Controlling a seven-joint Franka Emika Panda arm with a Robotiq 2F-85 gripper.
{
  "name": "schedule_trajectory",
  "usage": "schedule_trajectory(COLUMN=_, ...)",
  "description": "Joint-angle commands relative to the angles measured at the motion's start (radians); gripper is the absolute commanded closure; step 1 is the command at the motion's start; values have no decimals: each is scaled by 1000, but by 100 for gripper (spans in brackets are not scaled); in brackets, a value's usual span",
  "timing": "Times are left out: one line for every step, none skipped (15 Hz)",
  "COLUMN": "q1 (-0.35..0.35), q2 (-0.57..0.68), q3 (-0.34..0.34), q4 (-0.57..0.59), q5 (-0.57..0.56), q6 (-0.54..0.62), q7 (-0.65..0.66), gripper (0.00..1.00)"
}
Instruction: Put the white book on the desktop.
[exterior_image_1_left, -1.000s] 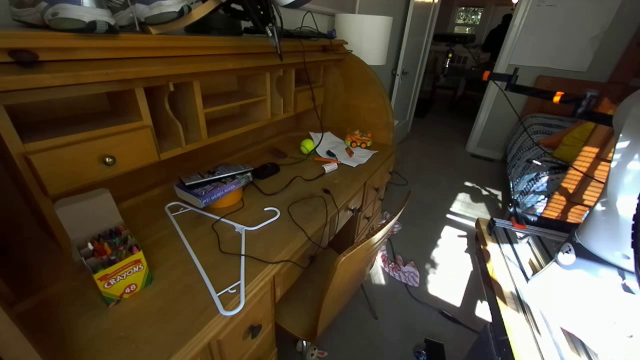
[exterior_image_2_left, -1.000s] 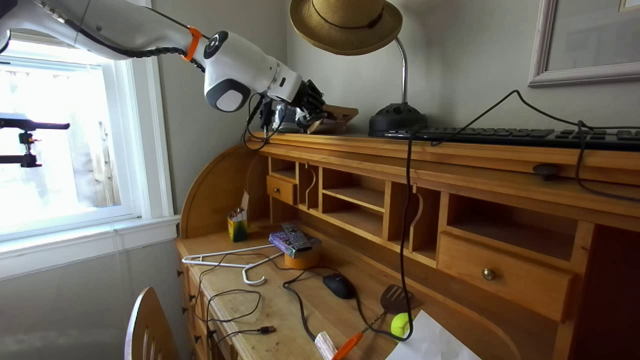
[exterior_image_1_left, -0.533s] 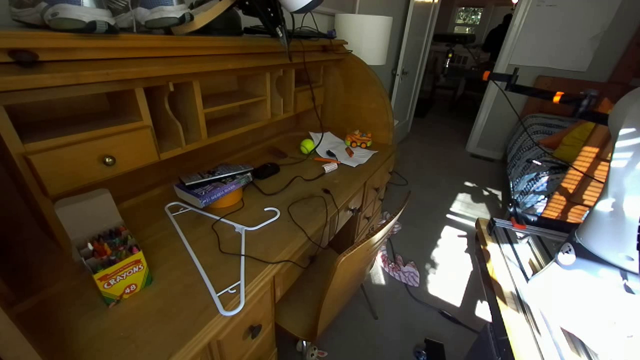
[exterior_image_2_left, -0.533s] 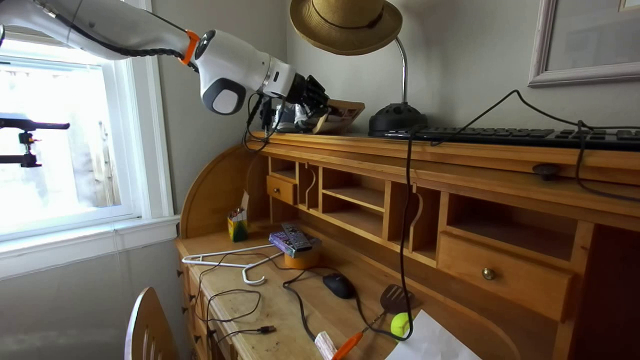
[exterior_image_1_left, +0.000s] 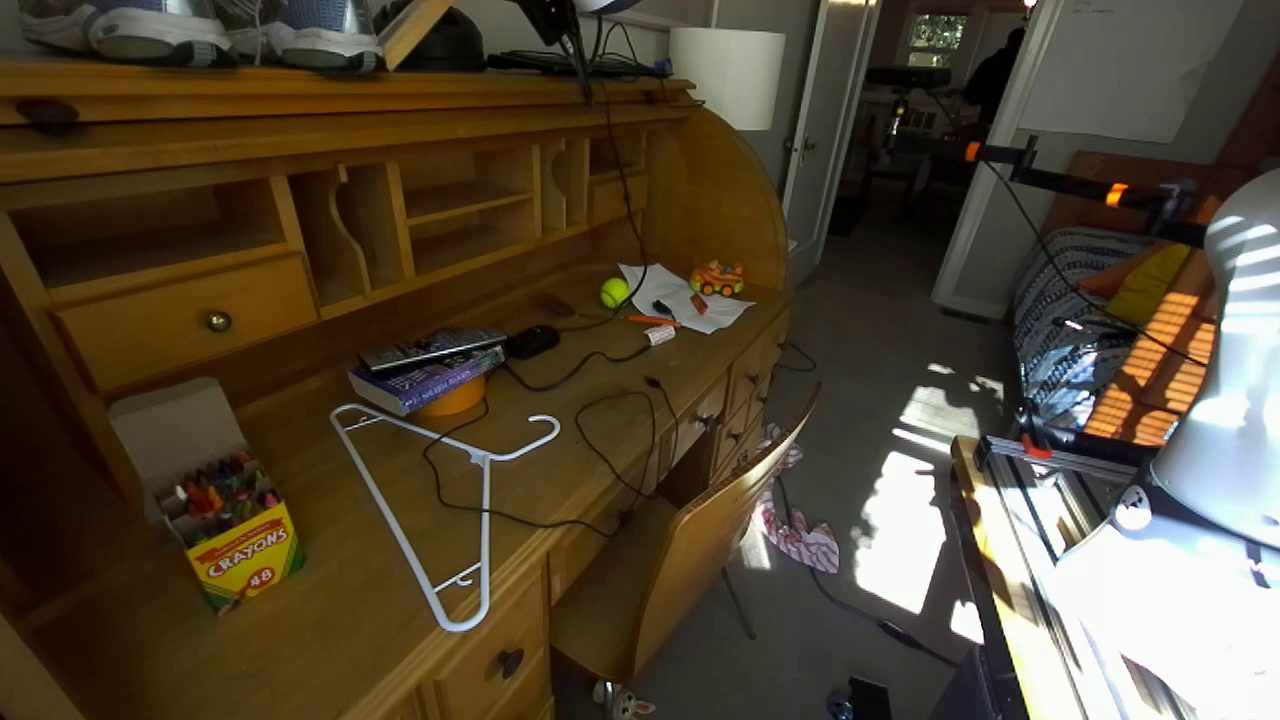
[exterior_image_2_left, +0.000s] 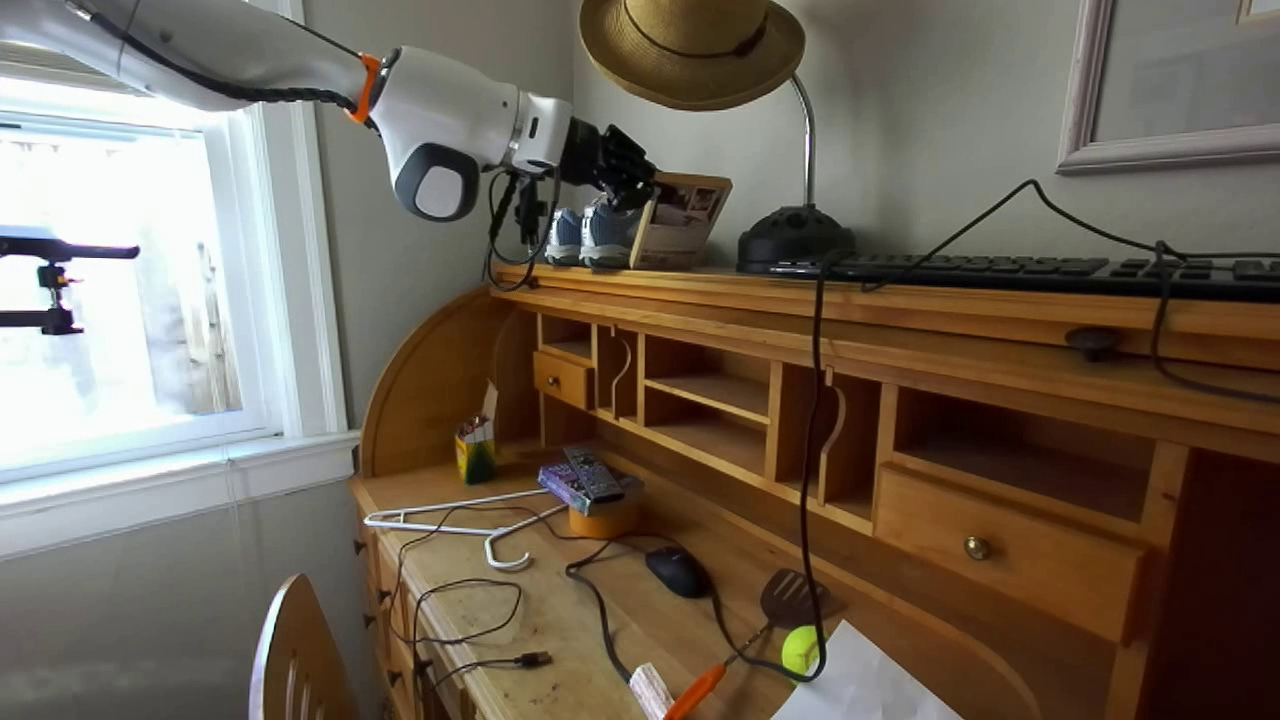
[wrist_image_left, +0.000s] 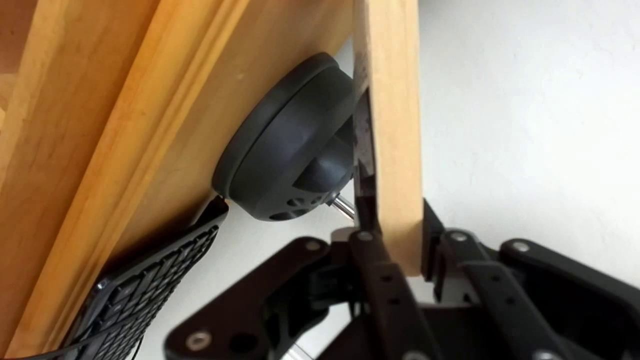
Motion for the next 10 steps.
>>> schedule_trajectory(q1=58, q2=-66, q3=-59, q4=-84, q5=17, q6=32, q7=-28, gripper=94)
schedule_trajectory(q1=57, q2=-82, q3=-58, q4=-95, q5=14, q6=18, q7=-31, gripper=94)
schedule_trajectory(q1=53, q2=-97, q3=-54, q4=-104, q5=10, q6=5, q7=-30, gripper=94)
schedule_trajectory(q1=34, q2=-118, q3=-31, q4=-111, q5=4, q6=-9, q7=-26, gripper=94)
schedule_trajectory(q1=20, q2=-140, q3=-15, q4=-120, q5=2, q6=-30, q7=-21, gripper=94)
schedule_trajectory(q1=3, q2=-163, q3=8, q4=-127, q5=-1, q6=-50, q7=-16, gripper=94)
schedule_trajectory(q1=-15, q2=-184, q3=30, q4=-132, q5=0, q6=-69, q7=-13, gripper=94)
schedule_trajectory(q1=-29, q2=-204, q3=46, q4=-138, q5=7, q6=-84, q7=-14, gripper=94)
schedule_trajectory(q1=-47, q2=-228, q3=67, q4=-144, q5=15, q6=-105, q7=-18, gripper=94)
schedule_trajectory(q1=-95, q2=-252, q3=108, q4=-167, q5=-36, q6=-108, q7=29, gripper=94)
